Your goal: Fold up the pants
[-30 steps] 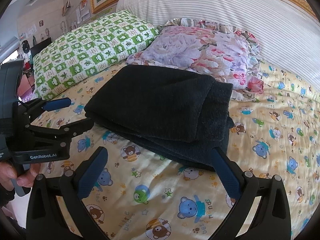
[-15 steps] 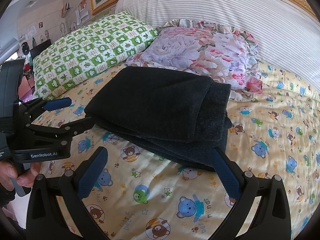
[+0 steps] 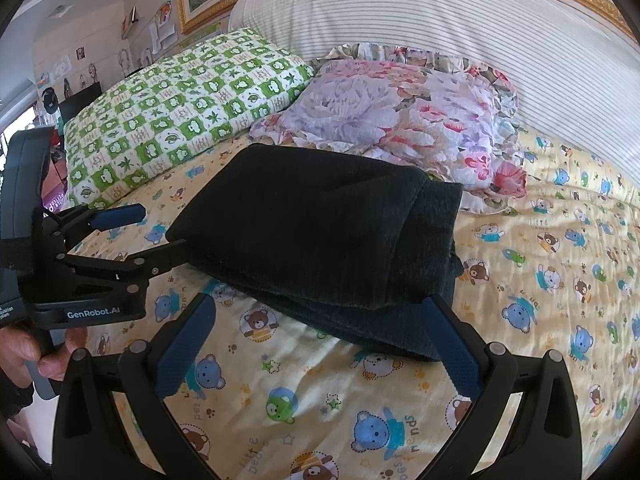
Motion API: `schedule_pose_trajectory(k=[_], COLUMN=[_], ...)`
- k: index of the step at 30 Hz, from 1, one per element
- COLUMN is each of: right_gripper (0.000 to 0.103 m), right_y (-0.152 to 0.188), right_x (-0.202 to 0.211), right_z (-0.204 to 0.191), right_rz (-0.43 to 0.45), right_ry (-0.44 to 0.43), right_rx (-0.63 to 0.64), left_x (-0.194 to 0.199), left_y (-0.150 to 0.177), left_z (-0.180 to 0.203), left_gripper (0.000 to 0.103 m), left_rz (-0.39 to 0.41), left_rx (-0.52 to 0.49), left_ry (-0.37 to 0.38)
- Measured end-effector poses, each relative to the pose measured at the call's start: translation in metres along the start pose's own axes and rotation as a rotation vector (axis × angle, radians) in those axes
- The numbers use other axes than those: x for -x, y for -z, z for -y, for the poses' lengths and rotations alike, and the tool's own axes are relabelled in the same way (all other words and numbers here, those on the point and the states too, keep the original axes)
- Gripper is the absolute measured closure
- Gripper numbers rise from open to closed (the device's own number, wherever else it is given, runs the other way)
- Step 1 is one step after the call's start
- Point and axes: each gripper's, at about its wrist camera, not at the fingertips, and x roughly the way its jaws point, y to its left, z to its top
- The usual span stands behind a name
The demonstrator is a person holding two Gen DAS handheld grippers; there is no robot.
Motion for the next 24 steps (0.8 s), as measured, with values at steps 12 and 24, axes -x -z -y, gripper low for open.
schedule_pose_trajectory(k=[12, 24], right_gripper=[0.001, 0.001], right_y=[0.001, 0.0], right_x=[0.004, 0.001], right_z=[0.005, 0.014], right_rz=[0.003, 0.004], right_ry=[-0.001, -0.005], right_rx=[-0.021, -0.051], left_x=[0.004, 0.0], left_y=[-0.006, -0.011], left_z=[0.004, 0.01], left_gripper=[0.018, 0.018], left_rz=[-0.003, -0.018], left_rx=[-0.013, -0.028], left_ry=[-0.02, -0.027])
